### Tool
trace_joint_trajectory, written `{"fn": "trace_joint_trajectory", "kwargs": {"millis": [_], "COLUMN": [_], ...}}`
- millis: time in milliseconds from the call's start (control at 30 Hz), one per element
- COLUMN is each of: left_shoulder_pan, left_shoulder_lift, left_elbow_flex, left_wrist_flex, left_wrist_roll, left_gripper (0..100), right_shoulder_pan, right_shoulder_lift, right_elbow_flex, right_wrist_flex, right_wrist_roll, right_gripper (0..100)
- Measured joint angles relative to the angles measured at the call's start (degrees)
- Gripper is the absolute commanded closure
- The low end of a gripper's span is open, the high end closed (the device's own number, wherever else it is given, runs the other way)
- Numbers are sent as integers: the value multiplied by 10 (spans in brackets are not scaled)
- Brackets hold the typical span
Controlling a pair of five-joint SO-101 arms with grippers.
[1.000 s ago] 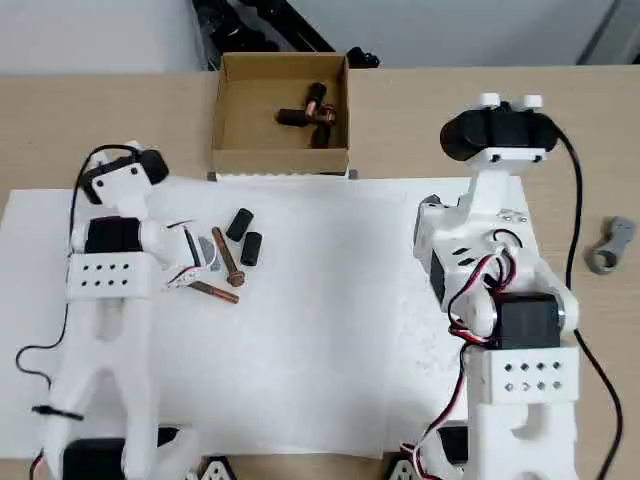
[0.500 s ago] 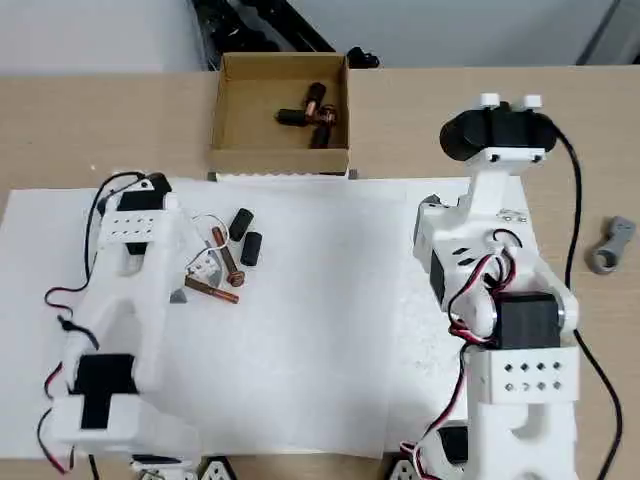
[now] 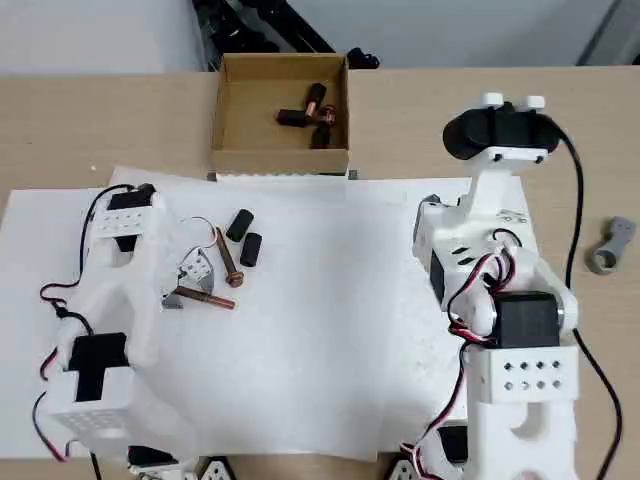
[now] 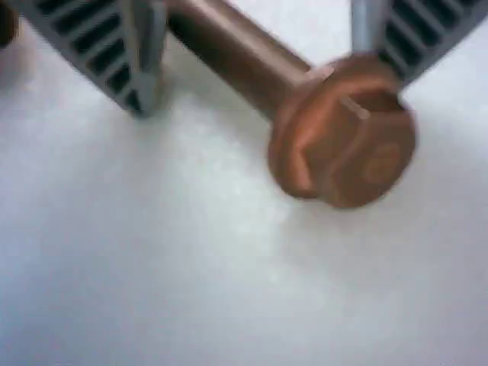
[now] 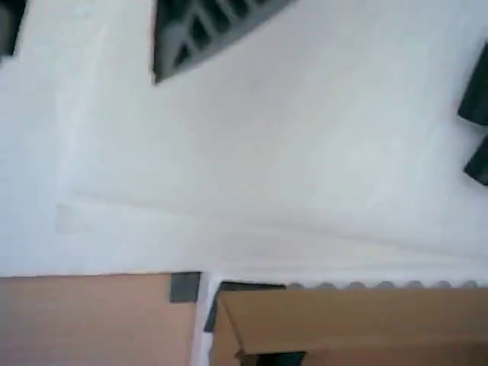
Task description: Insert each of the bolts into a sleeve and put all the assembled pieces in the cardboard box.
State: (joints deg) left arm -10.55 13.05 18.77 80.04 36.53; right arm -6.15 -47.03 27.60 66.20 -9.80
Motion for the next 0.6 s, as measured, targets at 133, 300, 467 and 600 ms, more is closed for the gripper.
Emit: {"fn": "trace_joint_trajectory", "kwargs": {"millis": [133,300,467,600], "left_shoulder_pan": [1,0,24,84], "left_shoulder_lift": [1,-8,-67,-166], "left_elbow_flex": [-12,-11,-7,-6], "left_wrist_flex": [-14,-15,2,17], "left_wrist_roll": [-26,-47,-55,-90], "left_gripper": [996,995,995,995], "right_shoulder_pan": [0,0,1,-22], "right_shoulder_lift": [0,0,0,0], "right_elbow_flex": [0,0,0,0], "right_wrist_flex": [0,0,0,0], "right_wrist_roll": [-6,-6,-6,-44], "right_gripper": [887,887,887,887]}}
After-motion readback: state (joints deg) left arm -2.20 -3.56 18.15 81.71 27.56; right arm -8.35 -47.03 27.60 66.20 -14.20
